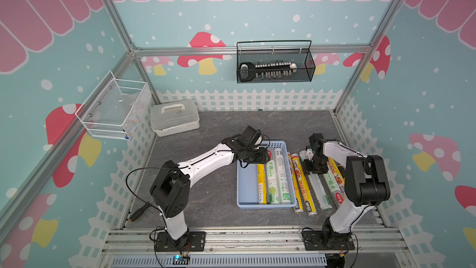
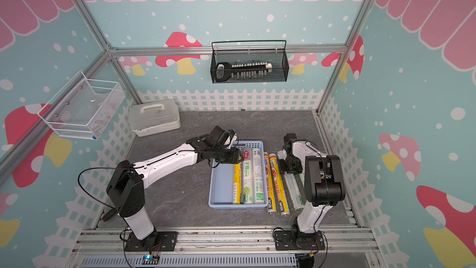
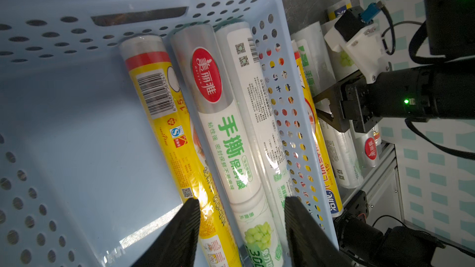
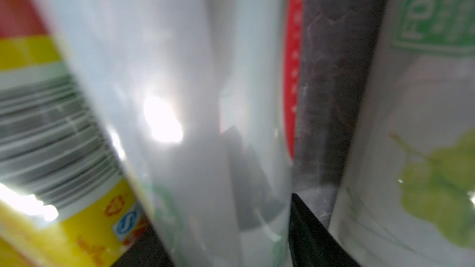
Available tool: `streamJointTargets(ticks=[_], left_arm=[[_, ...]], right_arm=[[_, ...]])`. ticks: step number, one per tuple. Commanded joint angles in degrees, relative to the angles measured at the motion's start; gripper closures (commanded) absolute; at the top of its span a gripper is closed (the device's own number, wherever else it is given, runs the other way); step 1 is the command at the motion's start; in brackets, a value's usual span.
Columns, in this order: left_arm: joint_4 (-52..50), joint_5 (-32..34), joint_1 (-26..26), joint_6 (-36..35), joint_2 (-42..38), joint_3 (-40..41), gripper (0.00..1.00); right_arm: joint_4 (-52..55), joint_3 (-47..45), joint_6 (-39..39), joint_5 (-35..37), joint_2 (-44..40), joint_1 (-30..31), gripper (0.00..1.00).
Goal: Put the plastic wrap into the basket
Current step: Pick up the plastic wrap from the center of the board.
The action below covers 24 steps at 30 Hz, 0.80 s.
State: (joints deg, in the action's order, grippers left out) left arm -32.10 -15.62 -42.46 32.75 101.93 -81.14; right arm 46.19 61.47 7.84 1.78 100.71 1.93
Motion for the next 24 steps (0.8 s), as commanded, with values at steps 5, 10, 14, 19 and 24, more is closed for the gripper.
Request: streamJointTargets(ticks=[5, 10, 14, 19, 24], left_arm=[[-0.7, 1.1, 0.3, -0.8, 0.7, -1.8, 0.44], [-0.7, 1.0, 0.2, -0.8, 0.7, -1.9, 0.44], [-0.8, 1.3, 0.3, -0.8, 0.6, -1.6, 0.44], [-0.8, 1.6, 0.3, -0.9, 0.2, -1.3, 0.44], [-0.8, 2.5, 0.3, -1.0, -0.5, -1.1, 0.45]], right_arm=[[-2.3, -0.4, -1.9, -1.9, 2.8, 0.7, 0.37], [-2.8, -0.3, -2.4, -2.0, 4.3, 1.1, 0.40], [-2.5, -0.2, -2.4, -0.7, 3.2, 1.7, 0.45], [-0.4, 0.7, -1.4, 2.0, -1.3, 2.1, 0.56], [3.5, 2.7, 0.0, 3.8, -7.2, 2.6, 0.63]])
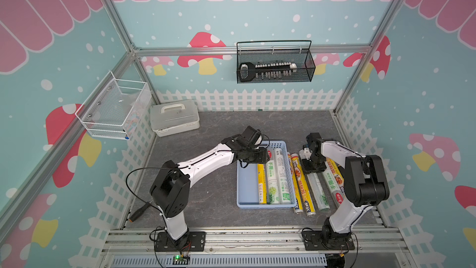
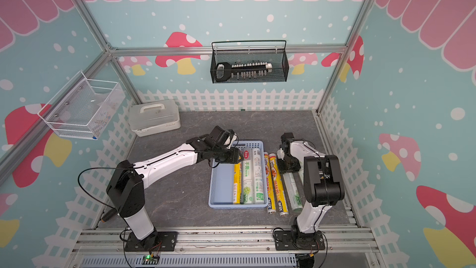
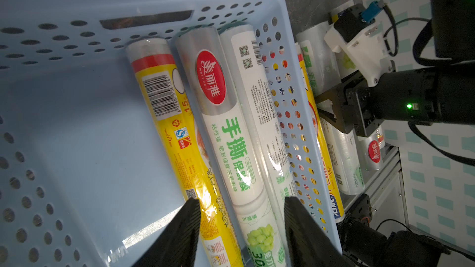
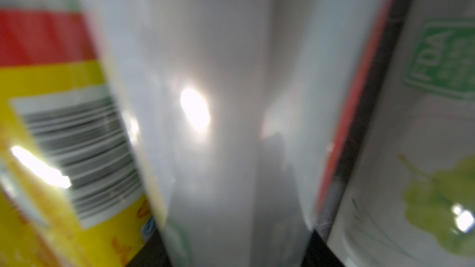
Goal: Put the plastic wrap into the basket
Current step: Pick up the plastic wrap from the center of the board, then place the plastic wrap in the basket.
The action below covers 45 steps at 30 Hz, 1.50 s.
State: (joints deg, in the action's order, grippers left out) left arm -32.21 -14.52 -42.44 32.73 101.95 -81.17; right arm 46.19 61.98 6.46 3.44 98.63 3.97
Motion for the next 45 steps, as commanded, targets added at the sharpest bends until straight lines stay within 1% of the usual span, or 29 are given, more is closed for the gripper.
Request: streamJointTargets(ticks=[1, 5, 9, 13, 16, 19, 22, 24, 28, 32, 38, 45], left_arm=[[-0.7, 1.7, 0.3, -0.9, -0.7, -1.0, 0.45], [-0.7, 3.6, 0.3, -0.9, -2.0, -0.8, 0.45], [-0.6, 7.1, 0.5, -0.4, -3.5, 0.3, 0.45], [-0.6, 9.6, 1.6, 1.6, -4.9, 1.8, 0.44], [-0.3, 10.2, 2.7, 3.3, -6.0, 3.0, 0.44], [0.4, 10.7, 3.8, 4.8, -7.6, 4.7, 0.44], [1.5, 12.2, 5.0, 6.3, -9.9, 6.9, 0.44], [2.0, 12.9, 6.0, 7.0, -11.6, 8.4, 0.43], [3.1, 13.3, 8.2, 8.3, -14.6, 11.8, 0.42], [4.1, 13.5, 9.5, 9.7, -17.8, 15.8, 0.41], [6.0, 14.9, 10.6, 11.5, -23.0, 21.4, 0.40], [7.5, 13.8, 10.8, 12.2, -25.9, 25.5, 0.37]], right_arm=[[4.3, 2.5, 1.7, 2.5, -6.2, 0.7, 0.65], [7.5, 4.0, 3.9, 3.2, -11.6, 0.9, 0.67], [8.7, 5.8, 6.7, -1.4, -18.6, 1.4, 0.69], [7.6, 7.7, 10.4, -9.3, -24.7, 1.7, 0.70], [4.4, 8.1, 14.5, -16.8, -27.9, 2.0, 0.71], [-2.2, 6.7, 20.1, -25.5, -29.9, 3.0, 0.71], [-9.6, 4.6, 26.3, -29.5, -30.3, 5.7, 0.71], [-13.5, 3.9, 29.5, -30.5, -29.6, 8.1, 0.71], [-18.6, 4.2, 33.4, -29.9, -26.1, 14.1, 0.71], [-23.5, 3.4, 36.7, -30.7, -23.0, 18.0, 0.71], [-26.0, 3.0, 38.6, -29.4, -19.8, 22.8, 0.71], [-28.7, 2.4, 40.5, -28.2, -14.6, 27.1, 0.71]])
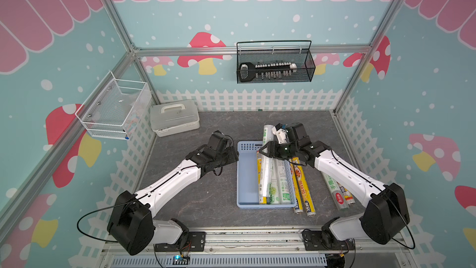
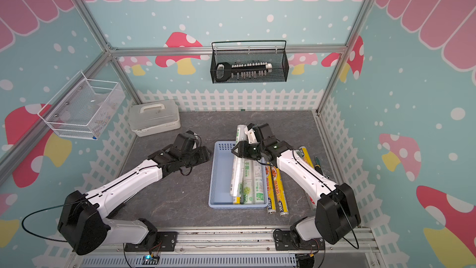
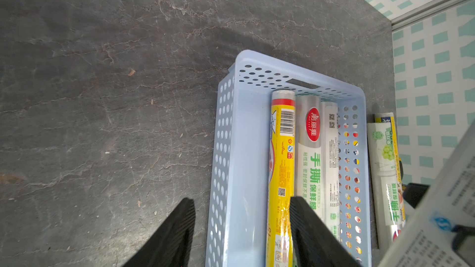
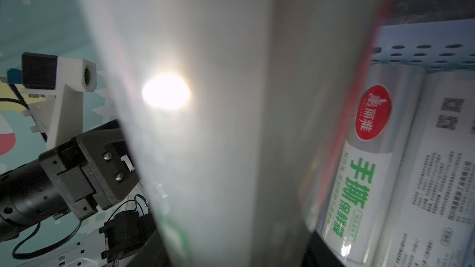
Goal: Put the plastic wrap into the basket
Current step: Place the plastic wrap in the basket.
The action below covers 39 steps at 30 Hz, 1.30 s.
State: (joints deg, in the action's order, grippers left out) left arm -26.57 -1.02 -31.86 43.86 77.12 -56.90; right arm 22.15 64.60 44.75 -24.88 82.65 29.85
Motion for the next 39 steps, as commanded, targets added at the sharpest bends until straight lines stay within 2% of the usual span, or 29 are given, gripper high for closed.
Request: streamJointTargets(ticks=[1, 9, 18, 23, 25, 39], left_arm=[[2.0, 0.0, 0.2, 1.1, -1.3, 1.6, 0.37], [2.7, -0.7, 0.4, 1.5, -1.8, 2.8, 0.37], [3.3, -1.9, 0.4, 1.4, -1.2, 3.1, 0.37], [3.4, -2.1, 0.4, 1.3, -0.6, 2.9, 0.37], [3.6, -2.2, 0.5, 1.5, -0.5, 2.9, 0.37], [4.1, -2.5, 0.5, 1.5, 0.3, 2.3, 0.37]], right_arm=[[-5.2, -0.4, 2.9, 0.3, 2.3, 1.7, 0.71], [-10.0, 2.3, 6.3, -2.3, 13.5, 5.6, 0.70], [-9.2, 6.6, 8.4, -3.5, 22.4, 7.9, 0.70], [-8.0, 7.4, 8.8, -2.7, 24.0, 8.6, 0.61], [-7.4, 7.6, 8.8, -2.4, 24.4, 8.7, 0.55], [-7.6, 8.1, 7.3, -3.1, 28.1, 9.3, 0.41]])
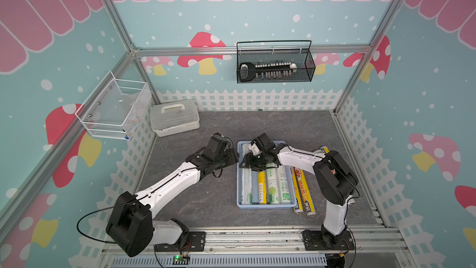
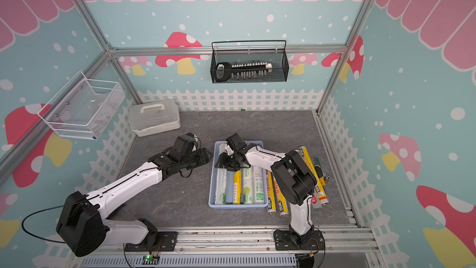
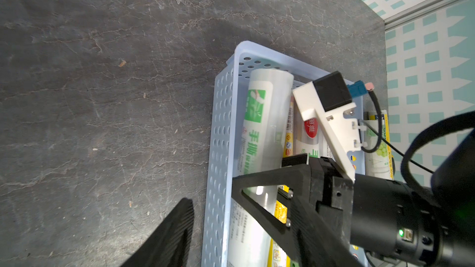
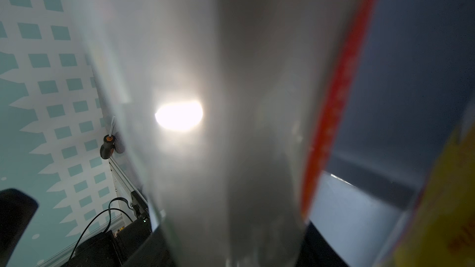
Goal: Put the plastic wrap into the basket
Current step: Place the plastic wrap in the basket, then pick up the plastic wrap from the center of the board.
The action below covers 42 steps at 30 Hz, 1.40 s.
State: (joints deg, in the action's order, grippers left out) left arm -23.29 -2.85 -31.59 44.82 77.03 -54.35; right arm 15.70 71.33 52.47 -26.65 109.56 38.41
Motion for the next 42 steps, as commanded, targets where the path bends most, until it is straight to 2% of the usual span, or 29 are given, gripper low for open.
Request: streamJointTargets(ticks=[1, 9, 13, 20, 25, 30, 36, 42], left_arm=[[0.8, -0.7, 0.2, 0.5, 0.5, -0.1, 0.37], [0.8, -0.2, 0.2, 0.6, -0.5, 0.7, 0.37], [0.8, -0.7, 0.2, 0.2, -0.7, 0.2, 0.37], [1.0, -4.0, 0.2, -2.1, 0.3, -3.5, 0.36], [1.1, -7.4, -0.9, -4.8, 3.7, -8.2, 0.35], [0.6, -11.5, -4.0, -7.6, 10.3, -15.0, 0.34], [-3.5, -12.9, -9.4, -8.9, 20.7, -25.9, 0.32], [-9.6, -14.8, -13.7, -12.5, 29.7, -36.9, 0.28]], right_arm=[[-1.2, 1.4, -0.5, -1.3, 1.4, 0.7, 0.40], [-4.6, -1.0, 1.3, -1.2, 0.4, 0.8, 0.41], [-3.9, -1.6, 1.1, -0.3, -3.9, 0.8, 0.40], [8.7, -2.1, -6.6, 11.3, -15.9, 0.2, 0.36], [18.6, -4.6, -13.2, 27.4, -28.6, -2.6, 0.36], [25.7, -8.2, -22.0, 38.2, -39.2, -9.9, 0.36], [27.7, -15.1, -26.7, 39.0, -46.4, -23.0, 0.34], [28.9, -18.3, -28.4, 34.0, -42.7, -34.4, 0.30]])
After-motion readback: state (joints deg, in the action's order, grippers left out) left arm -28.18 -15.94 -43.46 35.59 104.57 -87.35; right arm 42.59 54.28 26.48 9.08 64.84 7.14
